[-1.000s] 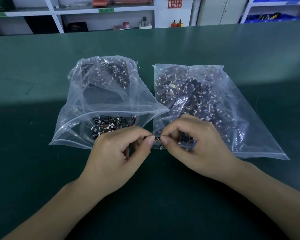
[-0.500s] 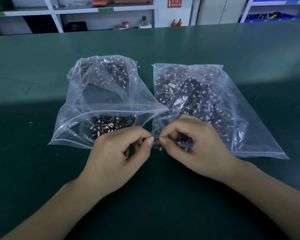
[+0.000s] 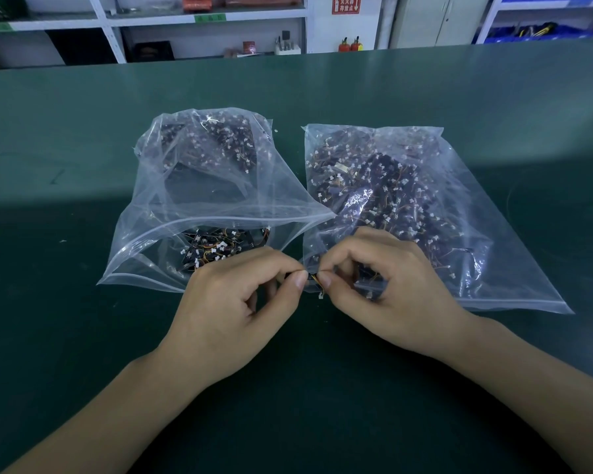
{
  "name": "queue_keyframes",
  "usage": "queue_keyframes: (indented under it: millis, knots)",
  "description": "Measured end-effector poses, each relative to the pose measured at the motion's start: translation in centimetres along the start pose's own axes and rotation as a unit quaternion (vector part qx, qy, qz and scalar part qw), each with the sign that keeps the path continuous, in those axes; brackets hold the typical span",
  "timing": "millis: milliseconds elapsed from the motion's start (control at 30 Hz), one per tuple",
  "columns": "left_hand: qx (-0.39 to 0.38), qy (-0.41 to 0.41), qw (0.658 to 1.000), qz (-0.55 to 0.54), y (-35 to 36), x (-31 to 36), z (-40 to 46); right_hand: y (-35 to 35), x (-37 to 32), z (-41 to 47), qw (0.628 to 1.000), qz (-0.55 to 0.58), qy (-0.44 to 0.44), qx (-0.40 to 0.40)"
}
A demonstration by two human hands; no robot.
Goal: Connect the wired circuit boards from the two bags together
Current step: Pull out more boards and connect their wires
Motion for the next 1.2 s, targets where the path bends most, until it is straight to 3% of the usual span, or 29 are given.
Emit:
queue_keyframes:
  millis: [233,367,533,933,1100,1200]
  knots:
    - [0.005,0.001,1.0,0.02,0.2,-0.2,-0.1,-0.3,0.1,0.0,1.0,-0.008,0.002,0.008]
    - [0.02,-0.011,0.999,0.03,-0.3,-0.4,0.0,-0.7,0.5,0.3,0.997,-0.073,-0.013,0.018]
    - [0.062,0.003,0.997,0.041,-0.8,-0.1,0.2,-0.5,1.5,0.3,0.986,-0.151,0.027,-0.068]
    - [0.08,0.055,0.995,0.006,-0.4,0.2,0.1,-1.2,1.1,0.3,0.994,-0.107,0.014,0.025]
    - [0.058,0.073,0.995,0.046,0.3,0.1,0.6,-1.3,1.2,0.4,0.996,-0.067,0.039,0.042]
    - [0.07,0.091,0.985,0.125,0.6,0.3,0.9,-1.4,1.2,0.4,0.997,-0.051,0.045,0.046]
Point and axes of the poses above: each hand's wrist, its own z-axis towards the middle knuckle, its own y-axis out of the palm, x = y × z, the point moved 4 cm from there along z, towards the middle knuckle, and after that the axes turned 4 degrees about -z, right-handed, at the moved point
